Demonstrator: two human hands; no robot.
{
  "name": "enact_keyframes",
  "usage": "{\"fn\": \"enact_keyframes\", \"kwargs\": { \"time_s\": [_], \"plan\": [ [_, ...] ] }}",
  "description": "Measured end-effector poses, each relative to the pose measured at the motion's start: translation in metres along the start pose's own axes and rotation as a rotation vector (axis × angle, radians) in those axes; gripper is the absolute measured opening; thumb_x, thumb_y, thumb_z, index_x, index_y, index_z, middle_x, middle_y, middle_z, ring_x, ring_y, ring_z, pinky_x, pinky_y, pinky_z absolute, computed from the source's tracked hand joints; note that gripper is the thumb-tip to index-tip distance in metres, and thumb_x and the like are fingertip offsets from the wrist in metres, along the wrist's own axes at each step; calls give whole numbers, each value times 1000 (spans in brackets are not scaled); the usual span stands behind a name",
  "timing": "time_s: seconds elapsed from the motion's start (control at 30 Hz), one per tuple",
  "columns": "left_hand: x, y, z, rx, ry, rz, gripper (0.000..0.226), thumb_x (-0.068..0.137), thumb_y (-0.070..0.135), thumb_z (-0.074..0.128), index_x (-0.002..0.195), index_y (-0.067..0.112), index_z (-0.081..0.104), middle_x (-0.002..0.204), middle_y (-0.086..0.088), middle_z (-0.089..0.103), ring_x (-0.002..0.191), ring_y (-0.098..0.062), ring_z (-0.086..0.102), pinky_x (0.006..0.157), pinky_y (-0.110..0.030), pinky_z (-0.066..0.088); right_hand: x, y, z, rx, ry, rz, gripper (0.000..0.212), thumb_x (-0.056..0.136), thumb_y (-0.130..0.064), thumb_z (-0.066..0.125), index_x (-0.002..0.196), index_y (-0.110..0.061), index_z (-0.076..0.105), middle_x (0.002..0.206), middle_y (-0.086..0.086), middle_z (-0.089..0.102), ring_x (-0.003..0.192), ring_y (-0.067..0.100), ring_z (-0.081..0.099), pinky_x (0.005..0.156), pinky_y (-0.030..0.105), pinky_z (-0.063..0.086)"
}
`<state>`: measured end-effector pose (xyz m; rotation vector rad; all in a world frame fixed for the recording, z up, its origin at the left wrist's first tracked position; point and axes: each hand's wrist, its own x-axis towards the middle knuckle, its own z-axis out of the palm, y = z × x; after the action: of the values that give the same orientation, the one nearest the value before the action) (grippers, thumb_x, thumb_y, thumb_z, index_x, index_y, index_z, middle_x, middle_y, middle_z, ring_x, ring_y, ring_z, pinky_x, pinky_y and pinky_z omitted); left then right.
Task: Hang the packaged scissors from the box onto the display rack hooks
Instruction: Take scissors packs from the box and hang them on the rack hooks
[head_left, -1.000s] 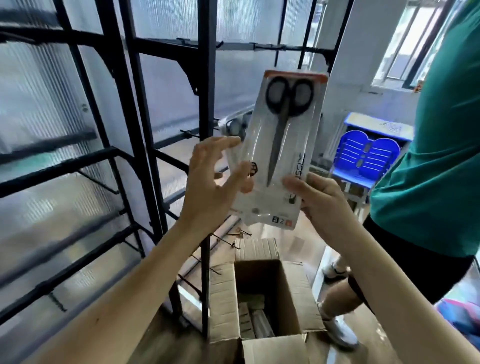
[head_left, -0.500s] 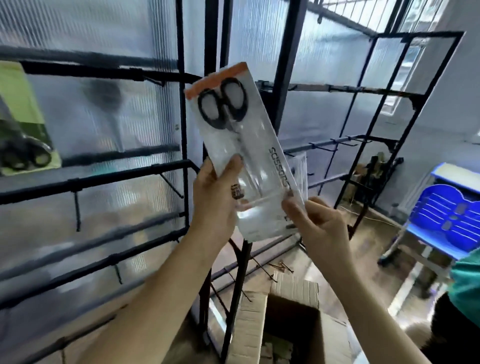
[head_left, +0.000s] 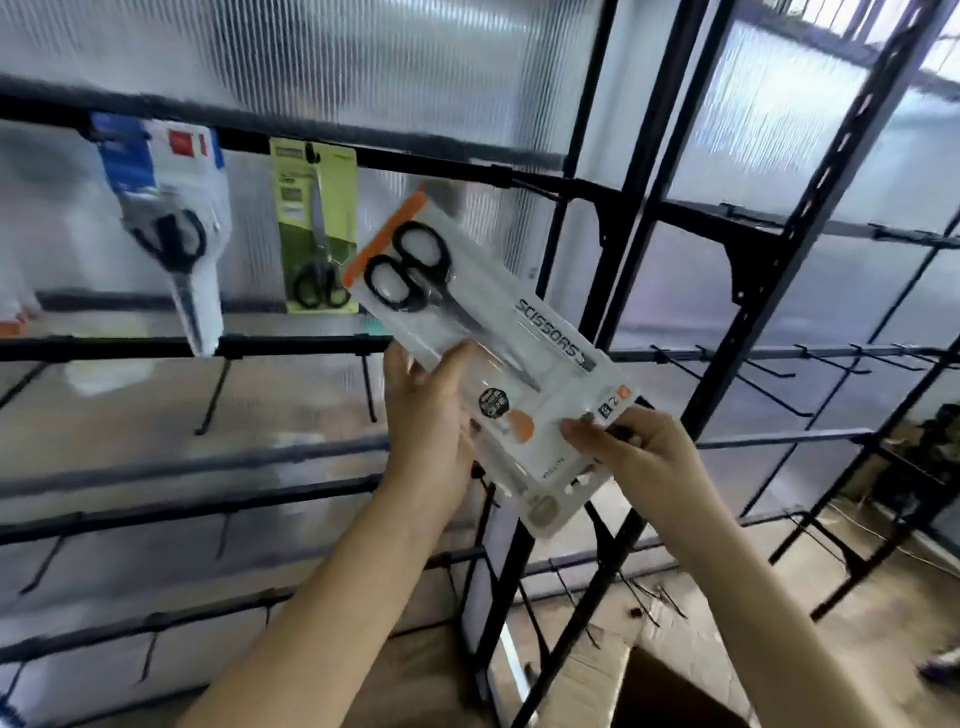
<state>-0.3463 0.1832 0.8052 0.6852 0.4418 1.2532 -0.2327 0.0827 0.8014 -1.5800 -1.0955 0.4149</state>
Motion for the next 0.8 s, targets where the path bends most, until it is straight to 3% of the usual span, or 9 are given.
{"fn": "enact_keyframes", "kwargs": {
  "time_s": [0.1, 0.17, 0.2, 0.27, 0.37, 0.5, 0.57, 0.63, 0.8],
  "plan": [
    [30, 24, -48, 139, 225, 95, 81, 65, 9, 77, 134, 12, 35, 126, -10, 57, 109, -19, 60, 87, -41, 53, 11, -22, 31, -173, -113, -58, 27, 82, -25, 68, 60, -11, 60, 60, 1, 56, 53, 4, 48, 53, 19, 35],
    [42, 43, -82, 407, 331, 207, 110, 55, 29, 83, 143, 22, 17, 147, -12, 30, 133, -26, 36, 106, -47, 36, 18, -41, 57, -361, -157, -146, 36, 82, -27, 67, 52, -16, 51, 53, -8, 46, 51, 2, 44, 49, 13, 31],
    [43, 53, -96, 600, 325, 325, 110, 56, 42, 79, 144, 28, 15, 151, -10, 17, 139, -26, 22, 111, -44, 27, 21, -50, 70, -439, -184, -204, 38, 82, -27, 67, 51, -17, 47, 52, -7, 42, 52, 2, 44, 50, 12, 33],
    [43, 76, -118, 1032, 179, 594, 93, 59, 64, 65, 141, 35, 29, 151, 3, 12, 141, -22, 7, 110, -36, 14, 24, -67, 98, -540, -244, -319, 44, 84, -27, 65, 49, -17, 39, 53, -5, 39, 54, 2, 43, 53, 12, 33],
    [44, 115, -141, 1405, -193, 626, 83, 54, 67, 69, 129, 38, 47, 124, 33, 32, 133, -11, 13, 104, -25, 15, 29, -87, 139, -672, -305, -449, 41, 84, -30, 62, 54, -13, 40, 58, -2, 40, 57, 9, 39, 58, 12, 32],
    [50, 153, -179, 1326, -340, 529, 45, 69, 38, 75, 109, 23, 62, 100, 22, 51, 101, 1, 45, 83, -6, 32, 27, -93, 191, -677, -313, -607, 35, 85, -29, 61, 60, -7, 52, 60, -3, 43, 57, 10, 38, 61, 12, 32],
    [53, 165, -199, 1287, -350, 508, 31, 72, 32, 75, 100, 24, 62, 97, 18, 57, 97, -4, 49, 85, -15, 39, 22, -91, 214, -660, -243, -762, 27, 79, -25, 61, 59, -8, 55, 59, -7, 38, 56, 10, 31, 57, 13, 33],
    [55, 173, -214, 1249, -364, 554, 28, 72, 31, 76, 95, 30, 60, 95, 18, 58, 98, -6, 51, 89, -27, 41, 14, -89, 230, -635, -174, -845, 22, 78, -24, 59, 62, -10, 61, 64, -8, 40, 56, 8, 35, 54, 21, 34],
    [59, 187, -219, 1084, -391, 780, 26, 68, 28, 76, 90, 25, 63, 81, 21, 55, 82, 17, 51, 75, -3, 37, -1, -92, 241, -431, 22, -841, 9, 78, -18, 66, 80, -11, 73, 74, -5, 59, 68, 9, 51, 55, 13, 39]
  ]
}}
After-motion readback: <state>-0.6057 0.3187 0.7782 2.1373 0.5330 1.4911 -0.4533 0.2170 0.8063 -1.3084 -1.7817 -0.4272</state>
